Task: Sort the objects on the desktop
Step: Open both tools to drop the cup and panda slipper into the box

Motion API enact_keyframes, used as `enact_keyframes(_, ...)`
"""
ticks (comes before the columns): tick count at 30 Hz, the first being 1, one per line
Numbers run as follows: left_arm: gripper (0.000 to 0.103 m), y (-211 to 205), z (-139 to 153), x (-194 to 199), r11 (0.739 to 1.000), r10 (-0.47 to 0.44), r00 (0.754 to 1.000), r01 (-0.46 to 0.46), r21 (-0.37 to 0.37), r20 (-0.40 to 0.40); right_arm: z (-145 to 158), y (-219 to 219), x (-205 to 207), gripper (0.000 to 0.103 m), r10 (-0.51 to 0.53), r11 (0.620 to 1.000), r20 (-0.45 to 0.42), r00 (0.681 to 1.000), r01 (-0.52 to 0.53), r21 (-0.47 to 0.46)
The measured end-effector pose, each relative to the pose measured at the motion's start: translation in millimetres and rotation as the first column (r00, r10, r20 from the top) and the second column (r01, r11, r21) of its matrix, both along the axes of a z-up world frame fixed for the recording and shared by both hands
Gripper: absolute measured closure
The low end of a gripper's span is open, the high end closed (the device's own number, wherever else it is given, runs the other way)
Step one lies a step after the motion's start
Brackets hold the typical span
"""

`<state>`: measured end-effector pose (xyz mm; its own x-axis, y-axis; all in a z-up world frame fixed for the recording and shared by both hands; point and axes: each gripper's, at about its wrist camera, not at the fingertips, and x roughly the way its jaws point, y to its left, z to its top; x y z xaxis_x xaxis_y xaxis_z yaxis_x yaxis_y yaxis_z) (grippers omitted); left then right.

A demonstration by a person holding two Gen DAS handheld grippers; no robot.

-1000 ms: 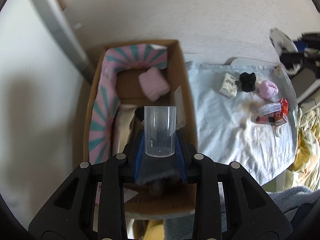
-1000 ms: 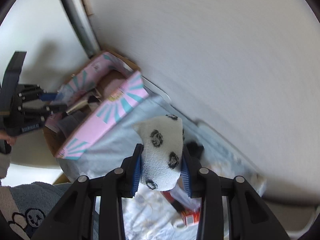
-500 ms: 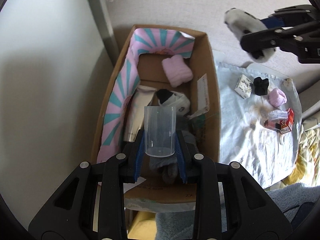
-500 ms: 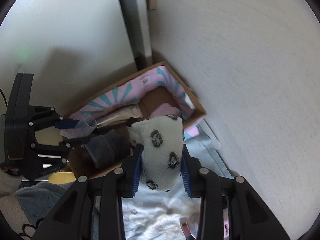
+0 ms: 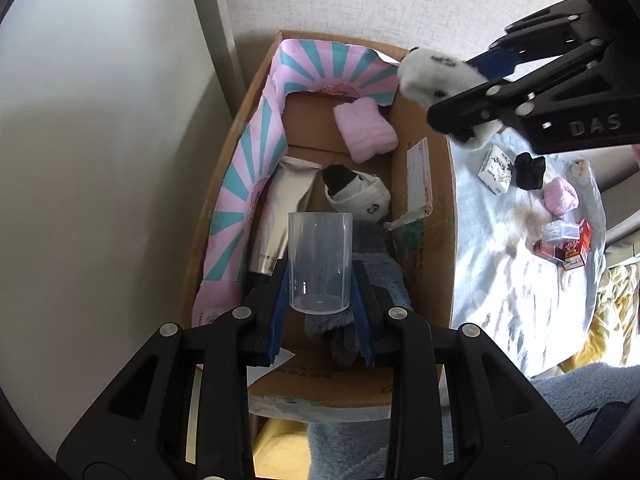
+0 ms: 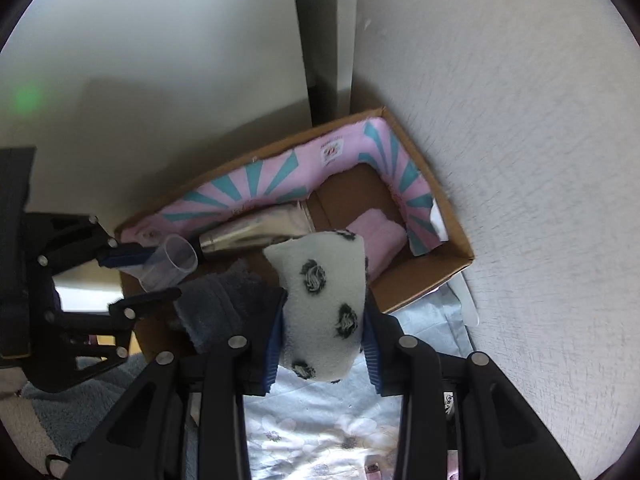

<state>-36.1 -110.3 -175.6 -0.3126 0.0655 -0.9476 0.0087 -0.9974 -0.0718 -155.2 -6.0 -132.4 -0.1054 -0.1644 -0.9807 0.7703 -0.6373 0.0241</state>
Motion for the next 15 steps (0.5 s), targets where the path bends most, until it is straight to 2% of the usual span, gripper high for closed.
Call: enact_keyframes(15, 0.076, 2, -4, -6, 1.0, 0.003, 1.0, -0.003, -0.003, 0.014, -11, -17, -14, 0.071, 0.0, 1.0, 0.023, 1.0, 0.0, -0.01)
